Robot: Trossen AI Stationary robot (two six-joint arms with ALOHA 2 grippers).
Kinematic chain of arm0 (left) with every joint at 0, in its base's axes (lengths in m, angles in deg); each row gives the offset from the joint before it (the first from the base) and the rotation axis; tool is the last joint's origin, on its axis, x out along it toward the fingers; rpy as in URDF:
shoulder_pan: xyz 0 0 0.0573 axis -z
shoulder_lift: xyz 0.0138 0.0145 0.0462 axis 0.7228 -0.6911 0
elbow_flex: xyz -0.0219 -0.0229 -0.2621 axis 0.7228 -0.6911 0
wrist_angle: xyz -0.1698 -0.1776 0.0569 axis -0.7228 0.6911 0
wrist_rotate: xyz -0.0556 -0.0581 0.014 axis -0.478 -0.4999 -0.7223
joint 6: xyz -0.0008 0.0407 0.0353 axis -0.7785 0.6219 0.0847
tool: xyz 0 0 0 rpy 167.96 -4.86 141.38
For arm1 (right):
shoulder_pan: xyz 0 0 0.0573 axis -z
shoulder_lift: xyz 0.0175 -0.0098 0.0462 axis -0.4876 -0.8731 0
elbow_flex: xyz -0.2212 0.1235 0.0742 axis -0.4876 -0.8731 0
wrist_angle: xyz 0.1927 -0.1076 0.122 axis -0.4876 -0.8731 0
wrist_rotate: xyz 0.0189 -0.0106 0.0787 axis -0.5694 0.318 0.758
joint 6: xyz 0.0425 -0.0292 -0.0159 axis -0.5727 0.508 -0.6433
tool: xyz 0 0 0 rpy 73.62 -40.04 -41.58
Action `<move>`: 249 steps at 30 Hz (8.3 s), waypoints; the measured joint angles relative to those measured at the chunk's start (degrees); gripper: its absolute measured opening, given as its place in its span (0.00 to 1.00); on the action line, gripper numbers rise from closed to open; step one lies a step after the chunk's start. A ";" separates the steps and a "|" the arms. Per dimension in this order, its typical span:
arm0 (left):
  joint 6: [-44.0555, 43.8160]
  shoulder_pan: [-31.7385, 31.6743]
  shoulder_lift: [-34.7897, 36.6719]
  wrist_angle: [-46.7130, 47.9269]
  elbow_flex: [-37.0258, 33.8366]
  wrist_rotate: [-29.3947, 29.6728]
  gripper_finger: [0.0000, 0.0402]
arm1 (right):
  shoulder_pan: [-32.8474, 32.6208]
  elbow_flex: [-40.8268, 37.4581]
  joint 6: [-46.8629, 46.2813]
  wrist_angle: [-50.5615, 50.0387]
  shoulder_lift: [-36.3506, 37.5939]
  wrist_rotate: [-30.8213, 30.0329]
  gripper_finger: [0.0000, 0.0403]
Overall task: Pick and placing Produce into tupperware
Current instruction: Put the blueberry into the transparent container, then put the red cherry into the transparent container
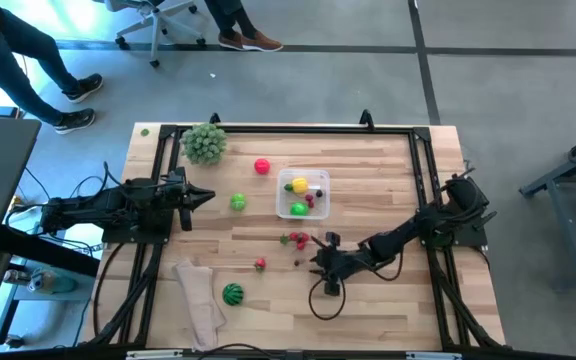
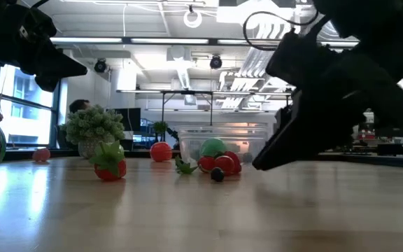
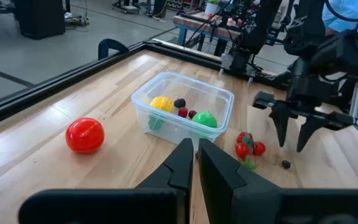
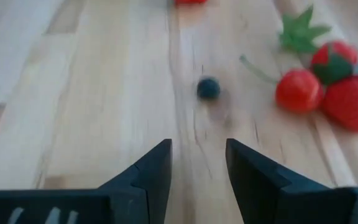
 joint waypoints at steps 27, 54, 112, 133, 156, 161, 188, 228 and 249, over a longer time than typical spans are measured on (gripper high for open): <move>0.00 0.01 0.01 0.00 -0.02 0.00 0.04 | -0.83 10.29 7.03 -2.80 -9.35 -7.31 0.35; 0.00 0.02 0.00 0.00 -0.02 0.00 0.04 | 3.26 10.16 3.59 -1.40 -9.42 -2.24 0.35; -0.02 0.02 0.01 0.00 0.00 0.00 0.04 | 3.89 10.14 18.04 -2.83 8.08 -0.62 0.14; -0.02 0.00 0.00 0.02 -0.02 0.00 0.04 | 32.72 10.27 19.96 -19.39 21.49 15.68 0.14; -0.01 0.02 -0.01 0.00 0.00 0.00 0.04 | 36.19 36.81 20.53 -50.13 -5.81 22.31 0.15; 0.00 0.02 -0.01 0.00 -0.02 0.00 0.04 | 36.43 35.67 21.55 -51.02 -5.81 23.00 0.15; 0.00 0.01 -0.01 0.00 0.00 0.00 0.04 | 37.66 35.65 21.57 -51.32 -6.14 22.69 0.26; -0.01 0.00 -0.01 0.00 -0.02 0.00 0.04 | 7.53 11.58 15.92 -27.02 13.07 3.92 0.27; 0.00 0.01 0.00 0.10 -0.02 0.00 0.04 | 11.10 10.07 19.66 -16.03 0.37 9.88 0.27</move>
